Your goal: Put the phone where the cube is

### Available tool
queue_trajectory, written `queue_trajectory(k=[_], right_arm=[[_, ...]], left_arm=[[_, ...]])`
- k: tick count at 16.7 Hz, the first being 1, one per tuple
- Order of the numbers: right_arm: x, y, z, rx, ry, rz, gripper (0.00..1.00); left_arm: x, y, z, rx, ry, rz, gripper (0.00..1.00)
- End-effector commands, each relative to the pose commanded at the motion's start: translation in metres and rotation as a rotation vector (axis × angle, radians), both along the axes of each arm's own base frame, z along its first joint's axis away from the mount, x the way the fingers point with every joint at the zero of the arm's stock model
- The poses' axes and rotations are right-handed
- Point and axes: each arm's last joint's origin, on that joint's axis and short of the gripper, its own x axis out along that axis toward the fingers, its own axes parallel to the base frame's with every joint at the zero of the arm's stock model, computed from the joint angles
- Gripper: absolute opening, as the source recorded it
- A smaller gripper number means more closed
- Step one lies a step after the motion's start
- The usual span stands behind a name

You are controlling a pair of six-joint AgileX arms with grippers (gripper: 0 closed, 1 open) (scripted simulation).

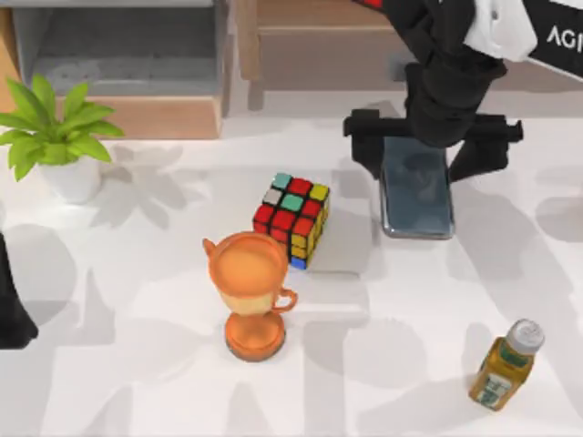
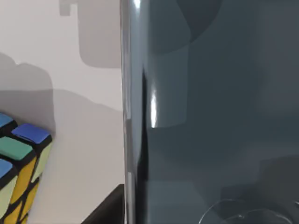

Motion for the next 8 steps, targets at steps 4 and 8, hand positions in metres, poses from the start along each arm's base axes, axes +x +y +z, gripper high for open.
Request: queue_trajectory(k=[4, 8], right_arm=[[-0.001, -0.001, -0.047, -0.047, 0.100, 0.004, 0.00], [-0.003, -0.002, -0.060, -0.061, 0.129, 0.004, 0.00]], left_arm=[[0.000, 0.000, 0.000, 0.000, 0.000, 0.000, 1.00], [0.000, 0.000, 0.000, 0.000, 0.000, 0.000, 1.00]])
